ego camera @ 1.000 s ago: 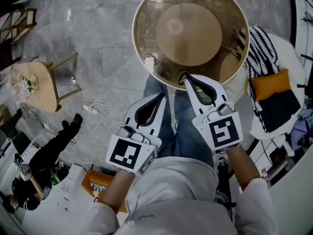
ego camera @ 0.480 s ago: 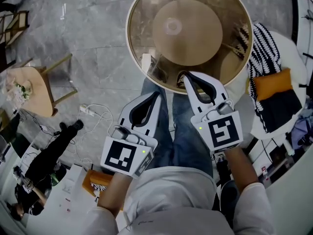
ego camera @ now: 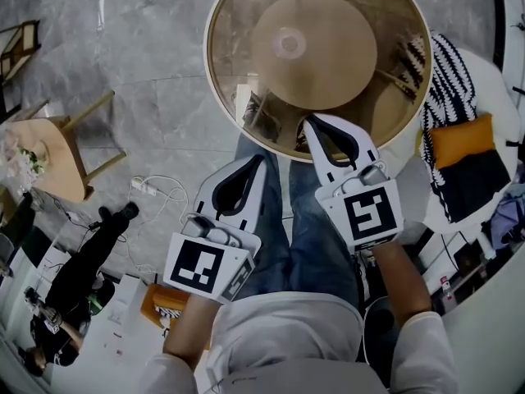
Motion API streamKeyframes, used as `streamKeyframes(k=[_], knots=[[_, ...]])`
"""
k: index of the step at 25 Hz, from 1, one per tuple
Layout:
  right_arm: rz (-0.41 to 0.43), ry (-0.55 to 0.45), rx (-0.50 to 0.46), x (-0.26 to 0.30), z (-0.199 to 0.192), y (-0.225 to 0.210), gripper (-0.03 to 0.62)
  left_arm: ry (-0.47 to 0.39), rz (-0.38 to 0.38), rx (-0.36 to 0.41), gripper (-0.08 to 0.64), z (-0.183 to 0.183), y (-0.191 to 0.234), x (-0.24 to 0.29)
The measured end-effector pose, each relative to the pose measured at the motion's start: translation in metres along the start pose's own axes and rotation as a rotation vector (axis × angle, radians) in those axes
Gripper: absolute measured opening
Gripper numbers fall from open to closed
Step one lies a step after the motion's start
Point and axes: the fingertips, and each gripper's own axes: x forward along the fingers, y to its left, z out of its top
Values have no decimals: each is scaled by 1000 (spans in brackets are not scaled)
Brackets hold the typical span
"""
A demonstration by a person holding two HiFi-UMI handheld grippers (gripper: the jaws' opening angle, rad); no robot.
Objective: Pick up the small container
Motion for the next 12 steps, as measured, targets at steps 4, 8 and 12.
streamKeyframes(k=[4, 8, 12], knots=[[-10, 4, 9, 12, -5, -6, 14, 13, -5, -5, 17, -4, 5, 8], [-30, 4, 12, 21, -10, -13, 14, 20, -6, -7, 17, -6, 12, 12], [-41, 12, 19, 32, -13, -18, 14, 23, -3, -13, 17, -5, 22, 16]])
